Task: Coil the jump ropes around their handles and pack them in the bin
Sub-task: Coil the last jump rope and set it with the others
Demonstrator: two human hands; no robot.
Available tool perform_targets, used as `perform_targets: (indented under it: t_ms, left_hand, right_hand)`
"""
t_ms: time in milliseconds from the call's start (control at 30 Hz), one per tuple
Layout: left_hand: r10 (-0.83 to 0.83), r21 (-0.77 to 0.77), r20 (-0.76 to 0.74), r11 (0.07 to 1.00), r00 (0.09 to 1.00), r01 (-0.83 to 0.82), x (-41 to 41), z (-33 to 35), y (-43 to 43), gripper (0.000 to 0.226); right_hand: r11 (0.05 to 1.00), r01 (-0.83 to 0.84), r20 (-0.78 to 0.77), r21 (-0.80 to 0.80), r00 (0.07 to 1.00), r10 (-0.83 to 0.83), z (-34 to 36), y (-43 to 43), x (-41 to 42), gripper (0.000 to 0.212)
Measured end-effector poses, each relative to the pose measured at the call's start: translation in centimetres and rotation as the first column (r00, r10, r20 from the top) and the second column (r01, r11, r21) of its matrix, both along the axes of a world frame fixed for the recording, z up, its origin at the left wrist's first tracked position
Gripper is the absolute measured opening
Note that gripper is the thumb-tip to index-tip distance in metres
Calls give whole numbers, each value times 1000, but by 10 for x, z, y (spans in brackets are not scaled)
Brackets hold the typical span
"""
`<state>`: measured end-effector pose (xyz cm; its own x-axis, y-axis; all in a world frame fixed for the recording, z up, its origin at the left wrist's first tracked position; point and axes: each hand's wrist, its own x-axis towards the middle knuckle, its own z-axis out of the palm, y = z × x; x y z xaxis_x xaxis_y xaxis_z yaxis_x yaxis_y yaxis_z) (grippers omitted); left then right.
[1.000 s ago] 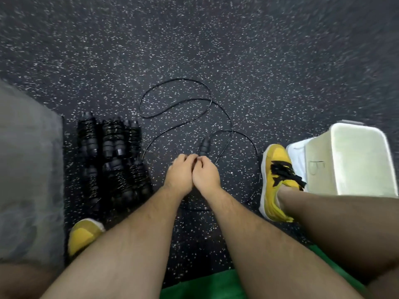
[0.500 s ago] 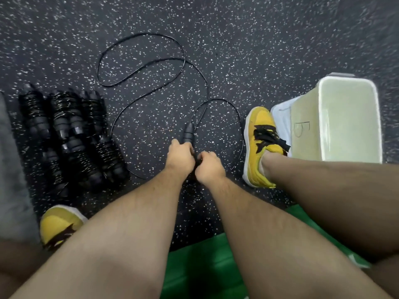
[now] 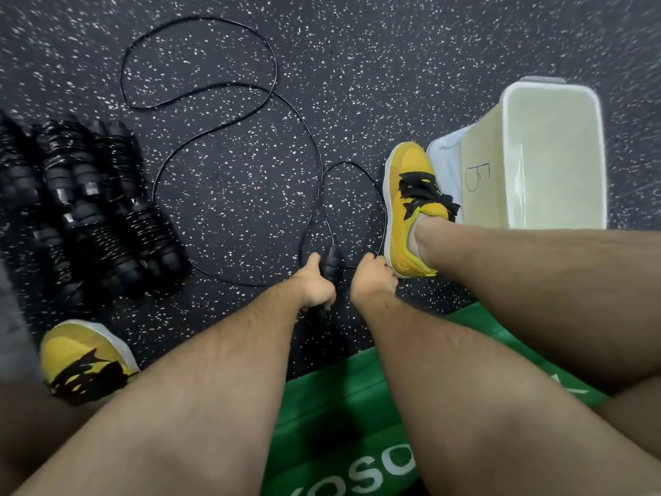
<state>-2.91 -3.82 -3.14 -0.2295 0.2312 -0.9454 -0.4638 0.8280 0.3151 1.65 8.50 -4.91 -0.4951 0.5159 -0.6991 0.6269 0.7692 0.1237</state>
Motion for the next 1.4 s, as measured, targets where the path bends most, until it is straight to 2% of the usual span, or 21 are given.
perform_targets:
  t_ms: [67, 167, 233, 300, 400, 500, 600, 700, 767, 900, 967, 1033, 1133, 1200, 1333, 1400]
  left_hand:
    - [107, 9, -26, 994, 994, -107, -6, 4, 0, 80]
    - [257, 77, -79, 965, 963, -251, -23, 9, 1, 59]
    - [318, 143, -107, 943, 942, -301, -37, 28, 0, 37]
    - [372, 199, -134, 918, 919, -342, -51, 50, -5, 33]
    - [469, 211, -176, 877, 866, -432, -67, 74, -28, 35]
    - [537, 276, -177, 832, 825, -482, -83, 106, -52, 45]
    - [586, 418, -216, 779, 781, -469, -109, 152, -75, 59]
    - [590, 541, -324, 757, 739, -367, -137, 239, -89, 53]
    - [585, 601, -444, 756, 679, -258, -157, 309, -93, 45]
    - [638, 719, -564, 692, 523, -69, -183, 464, -91, 26]
    - [670, 758, -592, 652, 449, 26, -183, 534, -89, 30]
    - [688, 785, -587, 613, 427, 91, -179, 580, -91, 39]
    - [681, 786, -590, 608, 434, 113, -169, 607, -96, 44]
    - [669, 774, -598, 625, 442, 100, -163, 603, -97, 39]
    - [658, 758, -576, 653, 485, 14, -161, 552, -100, 34]
    - [666, 759, -540, 650, 515, -45, -161, 518, -100, 32]
  right_hand:
    - [984, 130, -121, -125, 982, -146, 8, -2, -10, 46]
    - [858, 328, -301, -395, 836, -458, 21, -10, -32, 26]
    - [728, 415, -297, -546, 716, -631, 33, -16, -48, 15]
    - [602, 457, -263, -655, 609, -748, 48, -21, -66, 13]
    - [429, 451, -191, -783, 481, -855, 80, -31, -90, 16]
    - [316, 351, -132, -881, 458, -879, 119, -45, -112, 21]
    - [204, 212, -82, -956, 474, -876, 173, -59, -139, 20]
    - [202, 27, -159, -979, 518, -840, 254, -68, -172, 28]
    - [230, -115, -256, -967, 510, -821, 322, -72, -197, 28]
    - [306, -451, -483, -838, 353, -801, 481, -75, -233, 18]
    - [335, -572, -555, -749, 265, -789, 550, -76, -235, 13]
    - [353, -640, -591, -682, 199, -782, 599, -75, -229, 14]
    - [420, -660, -650, -623, 140, -747, 625, -72, -216, 21]
    - [456, -638, -679, -621, 147, -719, 618, -72, -212, 27]
    - [496, -561, -706, -663, 248, -663, 567, -76, -211, 25]
    - [483, -511, -679, -711, 319, -662, 535, -78, -211, 24]
